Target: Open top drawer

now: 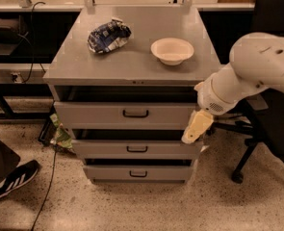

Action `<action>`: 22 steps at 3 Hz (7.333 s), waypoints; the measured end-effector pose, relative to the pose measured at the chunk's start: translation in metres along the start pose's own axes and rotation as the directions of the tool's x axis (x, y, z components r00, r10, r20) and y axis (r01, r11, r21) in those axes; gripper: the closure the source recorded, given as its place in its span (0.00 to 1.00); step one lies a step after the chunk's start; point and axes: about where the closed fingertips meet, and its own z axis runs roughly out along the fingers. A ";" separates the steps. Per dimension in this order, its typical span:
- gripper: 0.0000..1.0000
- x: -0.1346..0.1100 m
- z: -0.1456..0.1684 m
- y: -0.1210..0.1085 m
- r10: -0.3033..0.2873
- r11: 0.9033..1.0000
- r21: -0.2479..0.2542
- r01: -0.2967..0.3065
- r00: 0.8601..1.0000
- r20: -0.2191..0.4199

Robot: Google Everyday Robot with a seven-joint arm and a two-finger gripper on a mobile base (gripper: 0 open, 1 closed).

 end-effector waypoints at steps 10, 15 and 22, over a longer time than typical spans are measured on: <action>0.22 -0.011 0.169 -0.035 0.058 0.998 -0.043 -0.051 0.981 0.187; 1.00 -0.020 0.148 -0.025 0.031 0.997 -0.070 -0.022 0.990 0.135; 0.00 0.014 0.110 0.060 0.075 0.975 -0.215 -0.060 0.995 0.059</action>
Offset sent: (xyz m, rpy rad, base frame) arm 0.0377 0.0312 -0.0439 0.0653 -0.0345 -0.0197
